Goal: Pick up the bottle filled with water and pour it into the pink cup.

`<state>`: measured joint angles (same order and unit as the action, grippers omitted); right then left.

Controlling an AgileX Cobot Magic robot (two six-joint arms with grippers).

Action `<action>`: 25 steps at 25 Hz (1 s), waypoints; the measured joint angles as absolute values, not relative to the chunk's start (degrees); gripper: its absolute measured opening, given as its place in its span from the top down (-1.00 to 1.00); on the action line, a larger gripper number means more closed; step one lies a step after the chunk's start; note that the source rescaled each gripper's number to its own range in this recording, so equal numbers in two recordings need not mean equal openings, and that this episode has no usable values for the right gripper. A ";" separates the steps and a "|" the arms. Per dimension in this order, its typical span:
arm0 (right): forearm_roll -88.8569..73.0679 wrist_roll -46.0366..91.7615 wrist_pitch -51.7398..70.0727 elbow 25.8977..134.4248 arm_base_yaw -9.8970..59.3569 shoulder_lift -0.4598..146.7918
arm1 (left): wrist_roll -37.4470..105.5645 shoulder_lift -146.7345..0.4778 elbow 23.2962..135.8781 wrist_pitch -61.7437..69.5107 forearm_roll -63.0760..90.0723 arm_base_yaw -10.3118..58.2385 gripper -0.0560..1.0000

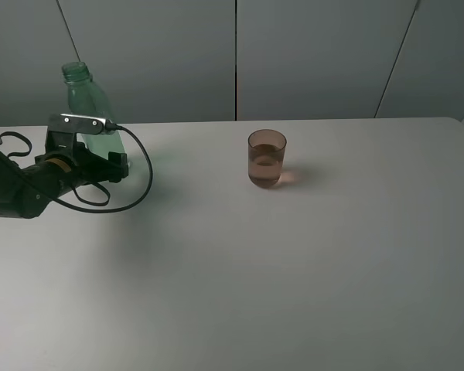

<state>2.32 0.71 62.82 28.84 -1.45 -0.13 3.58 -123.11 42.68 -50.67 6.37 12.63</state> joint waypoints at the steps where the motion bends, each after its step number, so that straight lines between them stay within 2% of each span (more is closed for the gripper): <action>1: 2.32 0.71 62.82 28.84 -1.45 -0.13 | 3.58 -123.11 42.68 -50.67 6.37 12.63 -0.95; 8: 2.32 0.71 62.82 28.84 -1.45 -0.13 | 4.14 -122.00 42.47 -45.61 6.82 12.63 -0.95; 18: 2.32 0.71 62.82 28.84 -1.45 -0.13 | 7.64 -112.16 33.24 -37.80 11.74 12.63 -0.95; 25: 2.32 0.71 62.82 28.84 -1.45 -0.13 | 7.64 -99.28 32.71 -18.98 12.84 12.63 -0.95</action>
<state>2.32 0.71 62.82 28.84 -1.45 -0.13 7.64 -99.28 32.71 -18.98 12.84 12.63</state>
